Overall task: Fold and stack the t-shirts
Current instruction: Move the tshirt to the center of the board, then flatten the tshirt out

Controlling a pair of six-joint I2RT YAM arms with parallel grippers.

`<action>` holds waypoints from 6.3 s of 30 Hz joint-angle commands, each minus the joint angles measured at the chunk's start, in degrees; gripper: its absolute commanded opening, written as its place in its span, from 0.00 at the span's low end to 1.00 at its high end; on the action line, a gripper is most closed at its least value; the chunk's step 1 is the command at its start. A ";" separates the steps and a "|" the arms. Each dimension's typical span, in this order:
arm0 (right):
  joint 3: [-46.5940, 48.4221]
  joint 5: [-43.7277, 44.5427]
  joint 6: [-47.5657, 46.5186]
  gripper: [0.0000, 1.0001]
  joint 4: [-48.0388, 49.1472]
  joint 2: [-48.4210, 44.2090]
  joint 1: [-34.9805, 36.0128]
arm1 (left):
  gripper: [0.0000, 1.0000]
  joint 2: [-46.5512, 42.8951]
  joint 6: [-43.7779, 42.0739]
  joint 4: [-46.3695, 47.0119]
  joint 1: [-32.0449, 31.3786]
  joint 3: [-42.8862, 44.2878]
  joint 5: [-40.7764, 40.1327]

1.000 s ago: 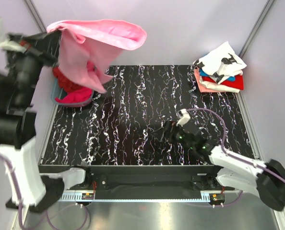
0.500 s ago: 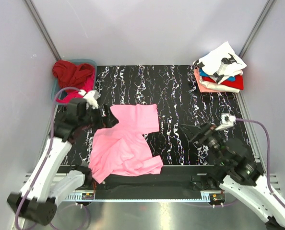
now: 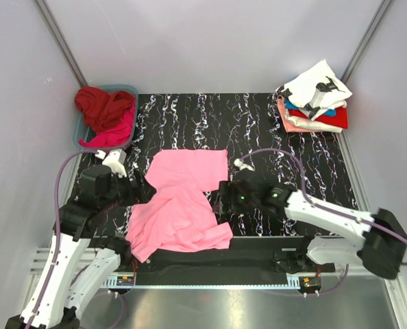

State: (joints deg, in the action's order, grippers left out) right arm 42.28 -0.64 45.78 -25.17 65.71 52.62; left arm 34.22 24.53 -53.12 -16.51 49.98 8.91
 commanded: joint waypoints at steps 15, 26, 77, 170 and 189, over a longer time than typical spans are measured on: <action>20.38 1.53 -8.77 0.78 -4.10 29.97 -12.27 | 0.79 4.09 5.87 0.64 -6.85 -2.16 -6.00; 25.65 -4.27 -10.36 0.66 -2.08 38.43 -16.67 | 0.94 24.39 23.10 7.86 -34.55 -3.31 -22.88; 3.33 8.28 -8.34 0.00 -16.49 -10.43 -57.98 | 0.01 55.18 -12.59 11.81 9.39 30.02 -33.52; 6.75 -8.58 -10.80 0.00 -14.64 -12.24 -58.25 | 0.00 68.41 5.95 10.15 -47.56 33.97 -47.93; 64.93 7.57 -12.64 0.00 -42.23 -20.01 -58.16 | 0.00 5.34 16.44 11.99 -49.05 30.87 -56.80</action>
State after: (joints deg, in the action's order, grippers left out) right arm 101.82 -0.64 35.22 -62.81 45.60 -5.30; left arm 40.05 42.00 -42.85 -65.21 80.14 -43.79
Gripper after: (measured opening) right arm 0.011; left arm 0.009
